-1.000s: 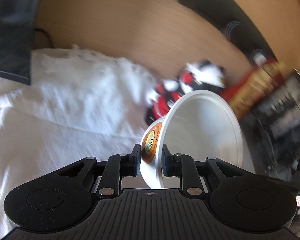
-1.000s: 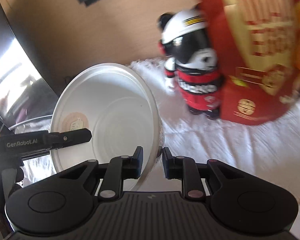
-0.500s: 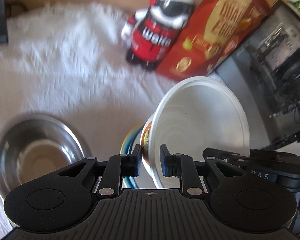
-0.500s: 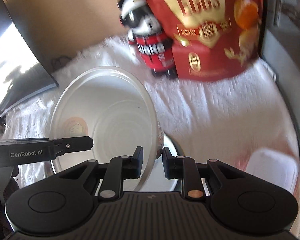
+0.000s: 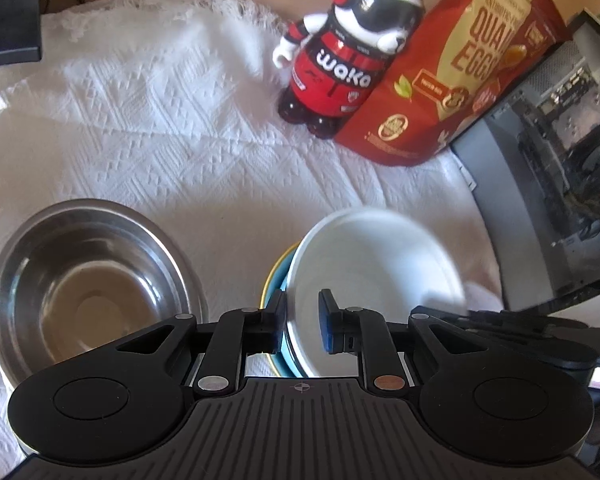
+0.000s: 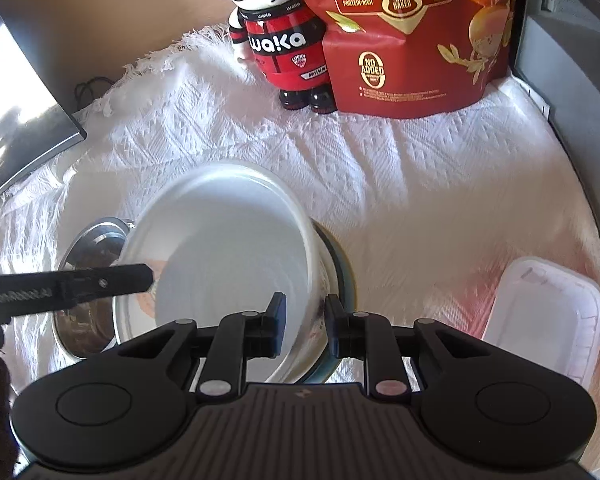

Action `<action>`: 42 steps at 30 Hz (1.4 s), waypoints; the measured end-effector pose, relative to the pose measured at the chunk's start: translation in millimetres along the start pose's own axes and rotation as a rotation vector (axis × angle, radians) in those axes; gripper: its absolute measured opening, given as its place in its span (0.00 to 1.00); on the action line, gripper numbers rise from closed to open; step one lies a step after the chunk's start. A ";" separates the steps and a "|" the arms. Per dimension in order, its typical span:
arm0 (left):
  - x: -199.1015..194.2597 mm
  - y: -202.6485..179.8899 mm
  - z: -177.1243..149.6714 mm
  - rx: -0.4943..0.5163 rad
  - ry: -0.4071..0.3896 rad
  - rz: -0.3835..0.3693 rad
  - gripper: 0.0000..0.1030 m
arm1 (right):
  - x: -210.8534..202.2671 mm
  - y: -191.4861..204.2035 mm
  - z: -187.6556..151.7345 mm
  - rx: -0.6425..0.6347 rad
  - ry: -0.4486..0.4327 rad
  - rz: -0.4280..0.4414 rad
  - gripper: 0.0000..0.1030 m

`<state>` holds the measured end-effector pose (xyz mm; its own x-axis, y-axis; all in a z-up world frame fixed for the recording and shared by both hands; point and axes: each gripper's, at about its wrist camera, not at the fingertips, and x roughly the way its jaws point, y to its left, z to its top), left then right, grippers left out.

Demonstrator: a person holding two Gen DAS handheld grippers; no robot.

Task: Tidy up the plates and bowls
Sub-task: 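Carry the white bowl with both grippers and lower it into the blue bowl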

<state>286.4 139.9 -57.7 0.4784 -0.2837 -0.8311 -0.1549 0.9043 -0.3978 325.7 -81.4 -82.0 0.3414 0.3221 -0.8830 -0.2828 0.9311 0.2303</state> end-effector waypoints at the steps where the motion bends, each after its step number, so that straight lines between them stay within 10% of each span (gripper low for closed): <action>1: -2.4 1.2 0.7 -0.005 -0.004 -0.003 0.19 | -0.9 0.7 0.6 -0.006 -0.005 -0.006 0.20; 14: -12.4 -4.4 4.6 -0.011 -0.007 -0.119 0.18 | -8.4 1.0 7.4 -0.029 -0.038 -0.033 0.20; 25: -5.2 5.1 3.9 -0.006 -0.010 0.044 0.18 | -7.2 -10.1 11.7 0.002 -0.042 -0.042 0.20; 42: 4.8 6.8 5.5 -0.047 0.043 -0.073 0.19 | -2.2 -6.1 15.3 0.033 -0.036 0.008 0.24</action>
<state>292.4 146.4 -62.3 0.4527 -0.3627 -0.8146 -0.1621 0.8649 -0.4751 340.4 -85.2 -75.2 0.3713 0.3349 -0.8660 -0.2558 0.9335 0.2513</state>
